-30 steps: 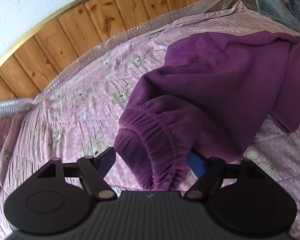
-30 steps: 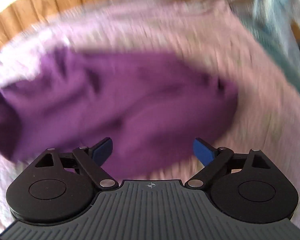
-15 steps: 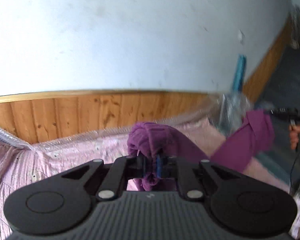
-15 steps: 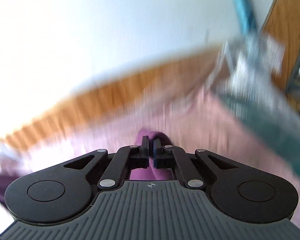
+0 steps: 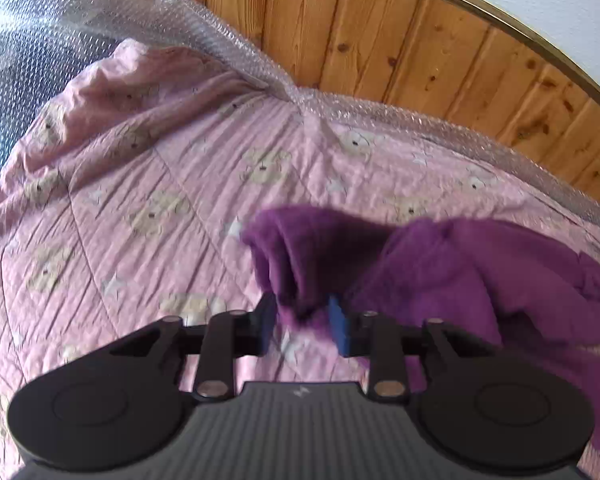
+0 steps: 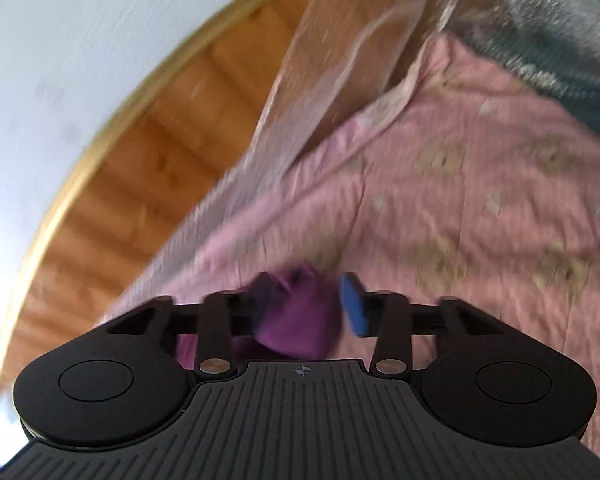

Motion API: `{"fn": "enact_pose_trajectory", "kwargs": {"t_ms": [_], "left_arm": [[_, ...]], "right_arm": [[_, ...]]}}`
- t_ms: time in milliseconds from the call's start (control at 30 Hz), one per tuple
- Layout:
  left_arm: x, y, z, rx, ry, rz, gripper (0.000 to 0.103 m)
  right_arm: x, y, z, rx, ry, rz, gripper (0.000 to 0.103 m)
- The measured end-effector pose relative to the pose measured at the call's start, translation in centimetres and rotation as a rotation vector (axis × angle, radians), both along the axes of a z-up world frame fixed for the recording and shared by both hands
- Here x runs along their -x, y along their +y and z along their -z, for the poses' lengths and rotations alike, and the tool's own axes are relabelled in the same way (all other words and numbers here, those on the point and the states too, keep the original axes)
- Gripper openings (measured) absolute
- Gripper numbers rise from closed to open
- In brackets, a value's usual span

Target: Fold clothes

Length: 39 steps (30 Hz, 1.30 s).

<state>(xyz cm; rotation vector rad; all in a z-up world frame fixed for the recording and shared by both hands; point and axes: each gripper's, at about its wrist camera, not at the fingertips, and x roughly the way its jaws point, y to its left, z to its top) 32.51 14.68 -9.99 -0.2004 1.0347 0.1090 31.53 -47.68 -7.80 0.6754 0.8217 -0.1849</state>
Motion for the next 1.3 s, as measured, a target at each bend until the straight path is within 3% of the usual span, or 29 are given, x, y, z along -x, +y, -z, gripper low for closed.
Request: {"fn": "enact_pose_trajectory", "kwargs": {"t_ms": [33, 133, 233, 333, 400, 467, 500, 533, 567, 633, 700, 800, 833, 900, 967, 1000, 1067, 1100, 1133, 1167, 1300], "left_arm": [[1.7, 0.2, 0.4, 0.018, -0.007, 0.005, 0.053], [2.8, -0.1, 1.0, 0.087, -0.013, -0.020, 0.054], [3.2, -0.5, 1.2, 0.164, -0.031, -0.041, 0.061], [0.9, -3.2, 0.7, 0.210, -0.066, -0.042, 0.074], [-1.2, -6.1, 0.8, 0.197, -0.069, -0.002, 0.078], [-3.4, -9.4, 1.2, 0.172, -0.044, 0.067, 0.087], [-4.2, -11.0, 2.1, 0.130, -0.018, 0.077, 0.087], [-5.0, -12.4, 2.9, 0.087, 0.010, 0.083, 0.086], [-5.4, -12.8, 4.0, 0.038, 0.045, 0.069, 0.064], [-6.2, -13.5, 6.1, -0.047, 0.108, 0.037, 0.008], [-4.9, -10.7, 4.4, 0.044, 0.049, -0.027, 0.004], [-0.3, -5.8, -0.7, 0.178, -0.088, -0.069, 0.004], [1.7, -4.0, -2.6, 0.203, -0.133, -0.075, 0.003], [5.7, -0.5, -4.7, 0.167, -0.159, -0.077, 0.003], [9.3, 3.1, -3.5, 0.118, -0.090, -0.104, 0.003], [11.1, 4.7, -2.5, 0.076, -0.047, -0.128, 0.003], [14.0, 8.0, -0.2, 0.043, 0.028, -0.204, 0.003], [14.9, 9.5, 0.8, 0.076, 0.050, -0.242, 0.003], [15.4, 10.1, 1.8, 0.111, 0.063, -0.244, 0.004], [15.8, 10.7, 2.7, 0.139, 0.075, -0.243, 0.004], [15.2, 9.3, 4.2, 0.096, 0.079, -0.203, 0.015]], "right_arm": [[1.7, 0.5, 0.8, 0.030, 0.002, -0.019, 0.059], [7.8, 1.0, 3.7, 0.083, 0.054, 0.006, 0.064], [12.1, 0.6, 6.2, 0.058, 0.095, 0.070, 0.067], [12.6, 0.4, 8.0, 0.020, 0.080, 0.068, 0.076], [11.9, 0.9, 8.4, 0.011, 0.062, 0.042, 0.083], [10.6, 1.7, 8.4, 0.019, 0.041, 0.010, 0.083], [10.0, 2.1, 8.3, 0.023, 0.023, -0.007, 0.083], [9.4, 2.5, 8.2, 0.023, 0.007, -0.022, 0.073], [8.9, 2.6, 8.2, 0.012, 0.002, -0.030, 0.050], [8.2, 2.6, 8.3, -0.017, 0.004, -0.033, 0.008], [8.5, 2.0, 6.2, 0.005, -0.057, -0.019, 0.007], [11.0, 2.3, -1.1, 0.182, -0.233, -0.088, 0.003], [11.9, 2.5, -3.6, 0.247, -0.294, -0.114, 0.002], [13.7, 4.1, -7.2, 0.386, -0.352, -0.236, 0.002], [14.6, 5.4, -7.0, 0.447, -0.284, -0.333, 0.006], [15.1, 5.5, -5.2, 0.404, -0.215, -0.344, 0.010], [16.6, 5.0, -0.8, 0.264, -0.069, -0.318, 0.045], [17.3, 4.8, 1.4, 0.193, 0.004, -0.304, 0.044], [17.6, 4.3, 2.5, 0.154, 0.032, -0.269, 0.043], [17.6, 3.8, 3.0, 0.136, 0.032, -0.219, 0.049], [17.7, 1.6, 4.7, 0.061, 0.030, -0.020, 0.063]]}}
